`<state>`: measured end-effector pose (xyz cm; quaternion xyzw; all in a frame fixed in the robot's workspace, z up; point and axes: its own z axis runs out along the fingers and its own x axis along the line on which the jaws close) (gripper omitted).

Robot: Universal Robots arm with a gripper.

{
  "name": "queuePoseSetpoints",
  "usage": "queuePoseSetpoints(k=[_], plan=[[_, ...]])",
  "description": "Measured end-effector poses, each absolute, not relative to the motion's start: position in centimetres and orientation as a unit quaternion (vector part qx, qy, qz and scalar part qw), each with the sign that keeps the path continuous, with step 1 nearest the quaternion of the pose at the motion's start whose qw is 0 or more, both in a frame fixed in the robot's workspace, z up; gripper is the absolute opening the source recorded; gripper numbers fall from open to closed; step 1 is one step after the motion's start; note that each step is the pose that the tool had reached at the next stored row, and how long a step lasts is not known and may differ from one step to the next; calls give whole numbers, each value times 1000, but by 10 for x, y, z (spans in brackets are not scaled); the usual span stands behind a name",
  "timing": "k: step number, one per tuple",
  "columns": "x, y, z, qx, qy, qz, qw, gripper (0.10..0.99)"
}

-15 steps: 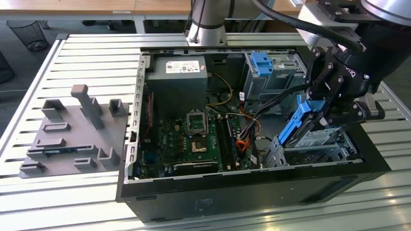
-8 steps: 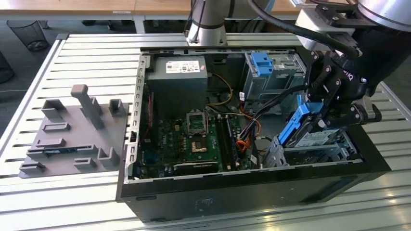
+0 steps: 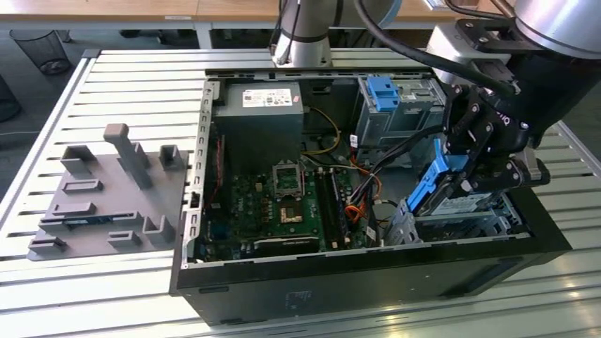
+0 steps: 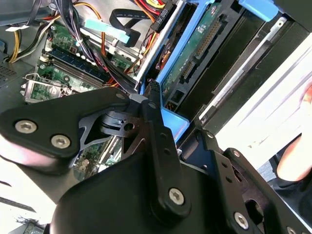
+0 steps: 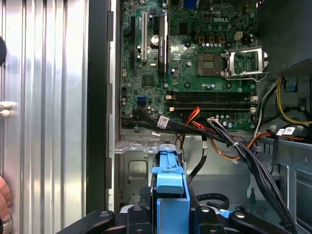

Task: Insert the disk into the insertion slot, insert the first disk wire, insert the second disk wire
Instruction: 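Insert the disk into the insertion slot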

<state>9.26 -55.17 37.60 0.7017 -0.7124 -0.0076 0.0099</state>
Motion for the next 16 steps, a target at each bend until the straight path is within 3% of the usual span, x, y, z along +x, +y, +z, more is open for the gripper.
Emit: queuePoseSetpoints(k=[16], plan=[[93,-551,361,702,-712,-7,10,365]])
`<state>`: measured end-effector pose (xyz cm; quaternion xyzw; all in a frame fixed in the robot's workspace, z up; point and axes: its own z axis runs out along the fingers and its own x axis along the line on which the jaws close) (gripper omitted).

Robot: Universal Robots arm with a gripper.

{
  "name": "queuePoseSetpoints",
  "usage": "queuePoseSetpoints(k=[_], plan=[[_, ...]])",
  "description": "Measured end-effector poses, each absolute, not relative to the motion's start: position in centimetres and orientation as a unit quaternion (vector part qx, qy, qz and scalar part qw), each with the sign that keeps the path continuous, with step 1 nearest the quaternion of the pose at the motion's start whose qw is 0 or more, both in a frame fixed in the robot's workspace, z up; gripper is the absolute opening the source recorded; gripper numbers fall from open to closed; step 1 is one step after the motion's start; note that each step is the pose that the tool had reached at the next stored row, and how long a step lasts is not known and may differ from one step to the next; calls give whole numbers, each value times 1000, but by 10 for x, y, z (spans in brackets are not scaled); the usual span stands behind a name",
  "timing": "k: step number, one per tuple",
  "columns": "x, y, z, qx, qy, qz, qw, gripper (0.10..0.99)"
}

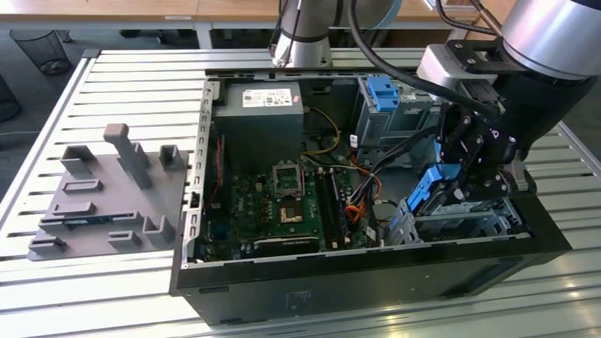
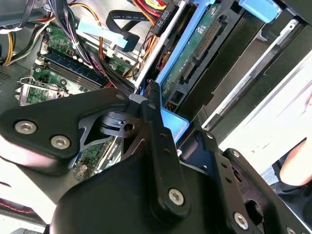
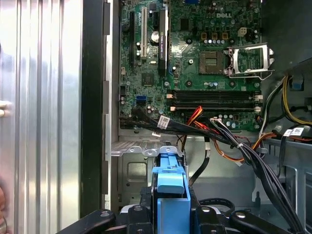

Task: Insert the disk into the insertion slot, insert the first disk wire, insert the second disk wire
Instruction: 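Insert the disk into the insertion slot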

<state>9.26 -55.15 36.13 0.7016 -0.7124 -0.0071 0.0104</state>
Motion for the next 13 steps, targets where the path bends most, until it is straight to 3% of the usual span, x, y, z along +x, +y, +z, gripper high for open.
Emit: queuePoseSetpoints(k=[13], plan=[[93,-551,354,702,-712,-7,10,365]])
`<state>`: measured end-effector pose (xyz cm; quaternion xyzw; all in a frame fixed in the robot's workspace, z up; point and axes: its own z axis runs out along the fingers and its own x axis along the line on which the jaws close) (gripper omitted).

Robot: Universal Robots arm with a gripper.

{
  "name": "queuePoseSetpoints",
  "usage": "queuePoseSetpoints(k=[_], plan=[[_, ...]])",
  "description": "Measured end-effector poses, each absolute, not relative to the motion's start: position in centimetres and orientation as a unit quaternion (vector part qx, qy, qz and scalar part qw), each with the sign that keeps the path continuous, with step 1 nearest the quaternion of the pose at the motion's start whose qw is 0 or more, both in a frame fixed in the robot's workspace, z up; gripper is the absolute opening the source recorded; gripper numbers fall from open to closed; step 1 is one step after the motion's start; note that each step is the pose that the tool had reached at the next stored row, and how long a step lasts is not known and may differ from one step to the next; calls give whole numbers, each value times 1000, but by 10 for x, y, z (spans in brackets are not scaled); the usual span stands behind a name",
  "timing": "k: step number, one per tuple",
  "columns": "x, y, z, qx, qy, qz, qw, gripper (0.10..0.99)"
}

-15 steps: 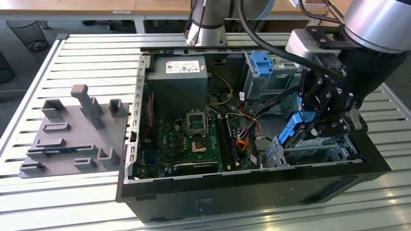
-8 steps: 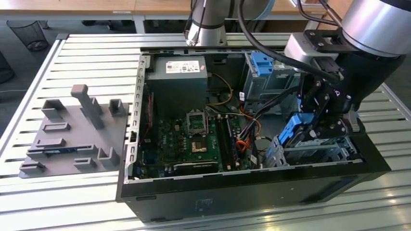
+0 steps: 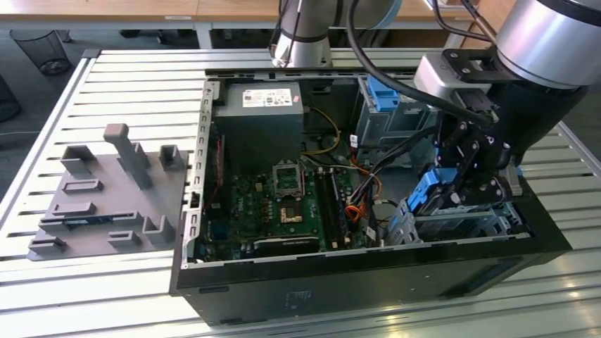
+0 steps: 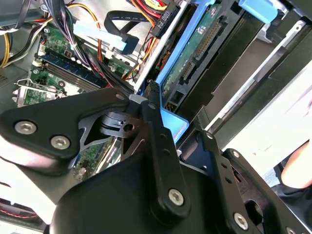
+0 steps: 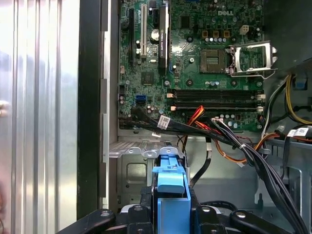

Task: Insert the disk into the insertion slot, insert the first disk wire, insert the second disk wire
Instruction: 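Insert the disk into the insertion slot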

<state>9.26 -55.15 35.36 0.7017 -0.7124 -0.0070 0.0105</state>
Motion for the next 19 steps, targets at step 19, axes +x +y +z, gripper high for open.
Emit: queuePoseSetpoints(k=[19], plan=[[93,-551,345,702,-712,-7,10,373]])
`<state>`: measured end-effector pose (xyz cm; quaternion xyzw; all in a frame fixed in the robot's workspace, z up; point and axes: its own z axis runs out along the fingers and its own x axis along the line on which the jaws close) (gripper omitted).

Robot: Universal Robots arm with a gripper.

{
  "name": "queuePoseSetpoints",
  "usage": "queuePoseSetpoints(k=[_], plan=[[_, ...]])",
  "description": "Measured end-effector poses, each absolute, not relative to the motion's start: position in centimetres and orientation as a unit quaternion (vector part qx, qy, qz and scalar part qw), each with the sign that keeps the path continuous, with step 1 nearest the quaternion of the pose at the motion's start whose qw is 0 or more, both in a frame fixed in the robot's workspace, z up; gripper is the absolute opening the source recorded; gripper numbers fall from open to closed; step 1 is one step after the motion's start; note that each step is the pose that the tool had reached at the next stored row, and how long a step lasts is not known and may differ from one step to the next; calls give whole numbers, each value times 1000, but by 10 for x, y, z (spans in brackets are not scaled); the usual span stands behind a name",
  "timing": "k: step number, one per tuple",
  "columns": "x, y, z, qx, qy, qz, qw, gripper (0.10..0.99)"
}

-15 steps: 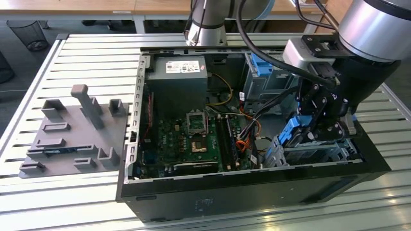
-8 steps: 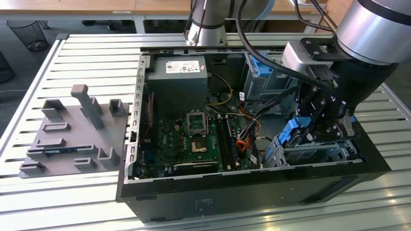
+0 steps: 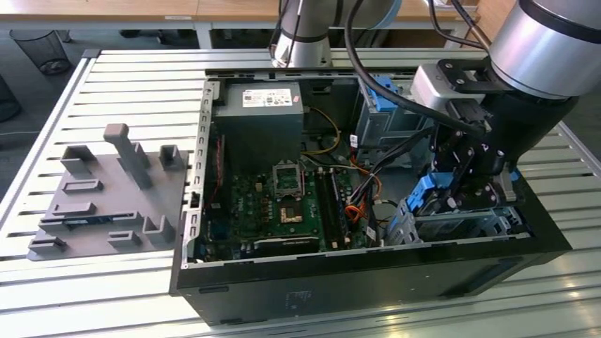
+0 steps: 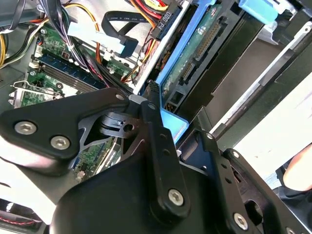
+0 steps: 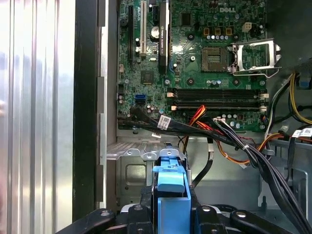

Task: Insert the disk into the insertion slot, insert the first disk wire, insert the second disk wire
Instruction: 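Insert the disk into the insertion slot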

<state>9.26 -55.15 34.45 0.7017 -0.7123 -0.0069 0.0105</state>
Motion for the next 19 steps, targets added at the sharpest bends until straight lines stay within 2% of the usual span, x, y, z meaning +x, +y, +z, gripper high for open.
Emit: queuePoseSetpoints(k=[2,3,9,10,12,13,15,17,18,19], plan=[[93,-551,344,702,-712,-7,11,373],[93,-551,344,702,-712,-7,11,439],[92,-552,344,702,-712,-7,11,439],[92,-552,344,702,-712,-6,11,420],[92,-552,345,702,-712,-6,11,302],[92,-551,345,702,-712,-6,11,302],[92,-552,346,702,-712,-6,11,184],[92,-552,347,702,-712,-6,11,184],[92,-552,347,702,-712,-6,11,125],[92,-552,347,702,-712,-6,11,106]])
